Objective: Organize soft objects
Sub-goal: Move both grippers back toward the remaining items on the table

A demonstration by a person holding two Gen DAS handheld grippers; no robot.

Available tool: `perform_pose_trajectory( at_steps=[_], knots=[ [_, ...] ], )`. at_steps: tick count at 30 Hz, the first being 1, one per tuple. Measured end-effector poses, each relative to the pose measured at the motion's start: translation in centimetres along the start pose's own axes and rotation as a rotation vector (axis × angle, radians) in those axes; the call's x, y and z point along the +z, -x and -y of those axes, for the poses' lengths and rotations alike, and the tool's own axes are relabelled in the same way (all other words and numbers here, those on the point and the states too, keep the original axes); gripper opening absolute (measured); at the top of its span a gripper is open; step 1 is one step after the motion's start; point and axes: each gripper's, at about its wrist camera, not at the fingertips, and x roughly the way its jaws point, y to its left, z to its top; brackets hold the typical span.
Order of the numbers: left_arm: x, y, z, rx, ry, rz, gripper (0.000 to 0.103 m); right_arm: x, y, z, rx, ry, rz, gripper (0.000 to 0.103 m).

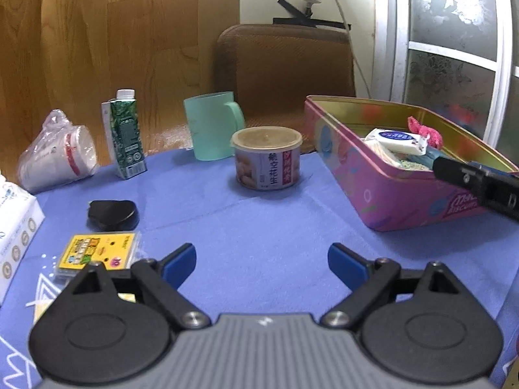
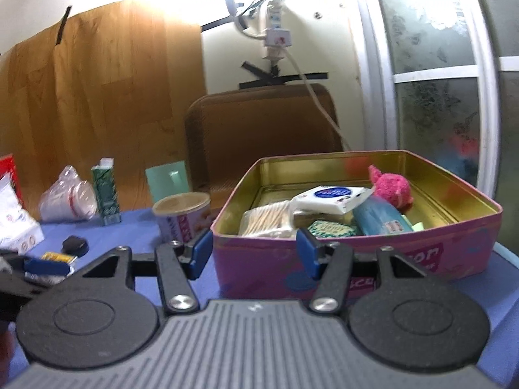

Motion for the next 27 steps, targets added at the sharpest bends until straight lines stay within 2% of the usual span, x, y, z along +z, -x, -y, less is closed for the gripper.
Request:
perform_pose_trajectory(
  at_steps=[5,7,10,11,17,27],
  knots=[
    [-0.6,-0.5,1.0,-0.043,-0.023,0.036,0.094,-0.2,-0.2,1.4,-0.063,-0.059,0.025,0.061],
    [-1.0,-0.9,1.4,-0.033,-0.051,0.038,0.096,-0.6,-0.4,1.6,-0.088,-0.06,0.031,0.061],
    [-1.0,-1.0,1.3,-0.044,-0.043,0.035,0.097,-1.1,-0.6,1.7,-0.121,-0.037,0.072,0.067],
    [-1.0,-1.1,1.3,-0.043,-0.041,0.03,0.097,-1.1,-0.7,1.6,-0.13,-0.026,0.085,0.066],
    [-1.1,-1.4,1.3,-0.043,-0.047,0.009,0.097,-1.2,-1.5,1.6,-0.158,-0.018,0.124,0.067],
    [-1.2,-1.3,1.2,-0.052,-0.053,0.018,0.097,-1.1,-1.5,1.6,-0.14,-0.015,0.126,0.068]
  ],
)
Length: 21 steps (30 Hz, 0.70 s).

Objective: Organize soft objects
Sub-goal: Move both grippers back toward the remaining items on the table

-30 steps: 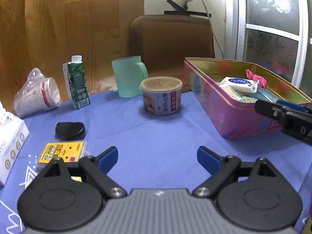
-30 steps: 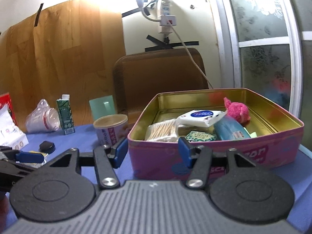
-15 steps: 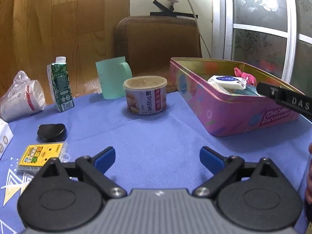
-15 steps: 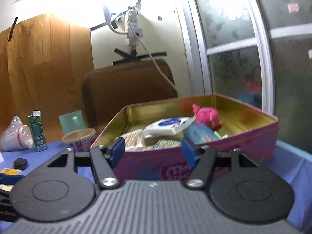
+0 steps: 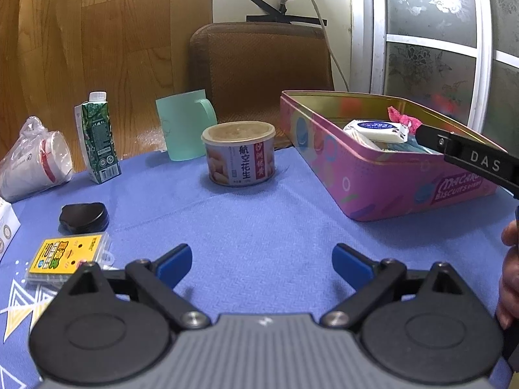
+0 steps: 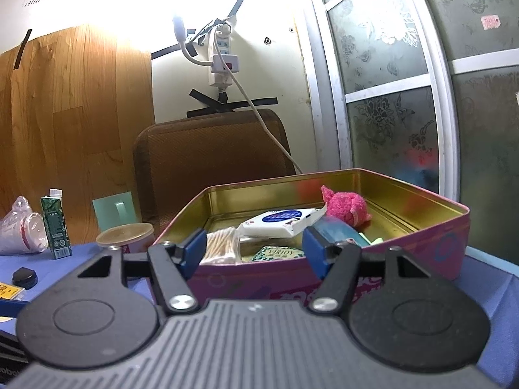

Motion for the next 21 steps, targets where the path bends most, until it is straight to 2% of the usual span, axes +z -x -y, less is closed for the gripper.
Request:
perform_pose_trajectory(
  at_steps=[6,13,21],
  knots=[
    [-0.2,0.6,0.3,-0.008,-0.006,0.035,0.097,0.0,0.0,-0.1,-0.002,0.009,0.0,0.07],
    [-0.4,1.7,-0.3,-0.054,0.009,0.106,0.097,-0.3,1.2,-0.3,0.019,0.015,0.0,0.07],
    [-0.3,2.1,-1.7,-0.079,0.095,0.127,0.098,-0.6,0.6,-1.5,0.068,0.013,-0.081,0.07]
  ],
)
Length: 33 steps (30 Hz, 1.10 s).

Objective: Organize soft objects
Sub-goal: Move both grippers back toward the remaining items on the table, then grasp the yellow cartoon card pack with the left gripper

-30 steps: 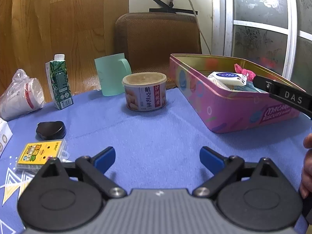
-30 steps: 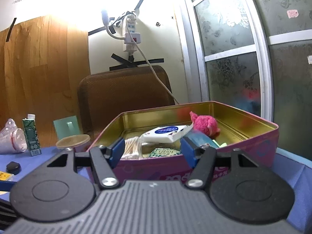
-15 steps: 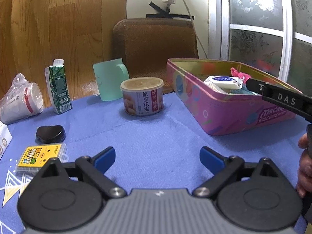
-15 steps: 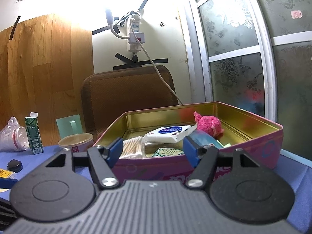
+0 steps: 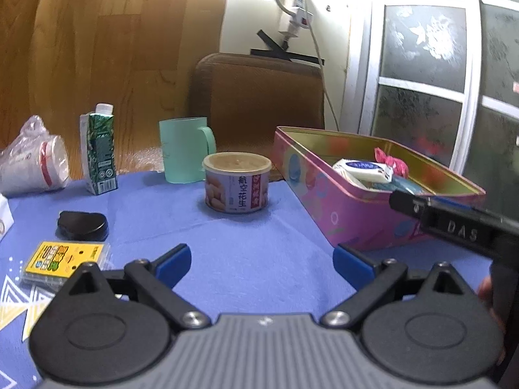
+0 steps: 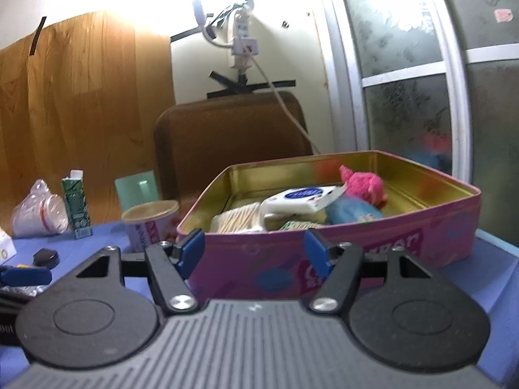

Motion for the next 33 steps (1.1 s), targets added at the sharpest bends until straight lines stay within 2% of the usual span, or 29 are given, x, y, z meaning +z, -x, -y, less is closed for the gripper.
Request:
perform_pose_trajectory(
  at_steps=[7,12,14,16,18,22,23,25,29,32,33],
  knots=[
    [0.0,0.7,-0.4,0.001,0.022,0.035,0.098,-0.4,0.4,-1.0,0.021,0.02,-0.025,0.07],
    [0.1,2.2,-1.9,0.024,0.045,0.048,0.098,-0.6,0.2,-2.1,0.088,0.067,-0.068,0.07],
    [0.0,3.4,-3.3,0.054,0.069,0.067,0.098,-0.7,0.0,-3.0,0.137,0.103,-0.097,0.07],
    [-0.1,4.8,-5.4,0.116,0.095,0.093,0.099,-0.7,-0.2,-4.2,0.2,0.141,-0.122,0.07],
    [-0.3,6.0,-8.0,0.213,0.129,0.116,0.099,-0.5,-0.5,-5.8,0.291,0.184,-0.149,0.07],
    [-1.1,7.6,-13.0,0.43,0.26,0.143,0.099,-0.3,-1.6,-10.3,0.477,0.322,-0.211,0.078],
    [-1.3,7.9,-13.8,0.452,0.303,0.147,0.099,-0.2,-2.1,-11.5,0.523,0.351,-0.225,0.079],
    [-1.3,8.0,-14.7,0.435,0.357,0.155,0.099,-0.3,-3.3,-14.3,0.62,0.413,-0.242,0.081],
    [-1.2,7.5,-13.7,0.434,0.294,0.155,0.099,-0.5,-6.7,-19.4,0.736,0.509,-0.301,0.088],
    [-1.2,7.3,-13.1,0.437,0.261,0.163,0.099,-1.2,-9.6,-21.9,0.774,0.548,-0.407,0.087],
    [-1.2,7.4,-13.1,0.436,0.265,0.163,0.099,-1.1,-10.4,-22.0,0.801,0.513,-0.439,0.086]
  ],
)
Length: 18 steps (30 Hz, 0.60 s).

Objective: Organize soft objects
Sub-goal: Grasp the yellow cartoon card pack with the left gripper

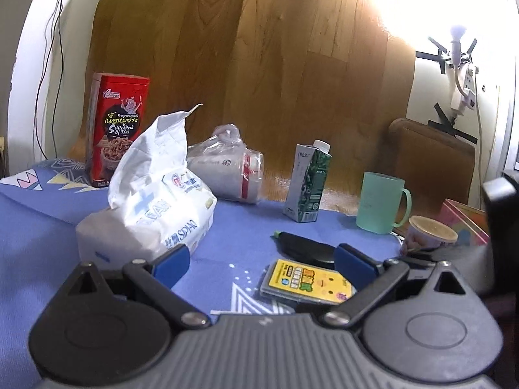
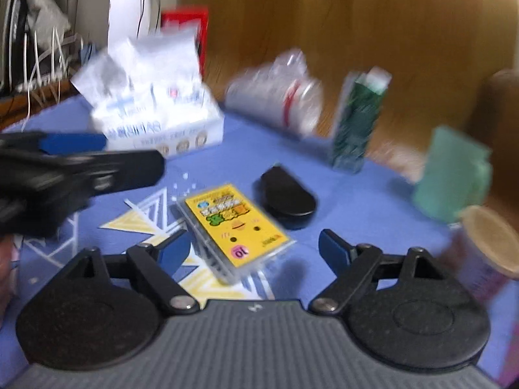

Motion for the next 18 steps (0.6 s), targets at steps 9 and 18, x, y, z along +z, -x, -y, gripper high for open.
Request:
perform_pose_trajectory(
  at_steps=[9,18],
  knots=[
    [0.0,-0.4,-0.7,-0.019,0.03,-0.022,0.099,-3.3,4.7,-0.1,-0.014,-0.072,0.015,0.063],
    [-0.3,-1.0,2.0,-0.283,0.034,-0.224,0.089,-10.4,13.0,-0.7,-0.187,-0.232,0.079,0.062]
  ],
)
